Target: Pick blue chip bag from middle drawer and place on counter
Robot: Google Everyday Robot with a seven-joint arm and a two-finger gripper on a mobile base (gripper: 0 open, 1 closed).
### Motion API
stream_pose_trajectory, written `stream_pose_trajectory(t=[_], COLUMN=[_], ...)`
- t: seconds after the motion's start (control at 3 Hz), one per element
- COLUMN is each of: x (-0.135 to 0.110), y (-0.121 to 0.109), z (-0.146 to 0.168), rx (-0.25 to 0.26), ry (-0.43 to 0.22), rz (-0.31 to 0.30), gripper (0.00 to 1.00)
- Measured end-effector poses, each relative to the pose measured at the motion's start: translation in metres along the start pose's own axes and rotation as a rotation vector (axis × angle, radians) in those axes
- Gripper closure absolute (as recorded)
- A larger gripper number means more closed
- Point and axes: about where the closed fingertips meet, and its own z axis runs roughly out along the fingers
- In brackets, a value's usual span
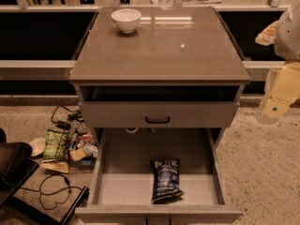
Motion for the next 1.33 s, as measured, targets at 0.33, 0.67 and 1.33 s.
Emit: stream_pose_trajectory(t=[0.33, 0.67, 1.33], x=[0.000, -0.003, -0.018], y=[0.000, -0.002, -0.002], z=[0.000, 0.014, 0.115], rx=[0.000, 0.006, 0.085], ry=[0.000, -0.020, -0.033], rz=[0.000, 0.020, 0.068], gripper=[0.00, 0.00, 0.00])
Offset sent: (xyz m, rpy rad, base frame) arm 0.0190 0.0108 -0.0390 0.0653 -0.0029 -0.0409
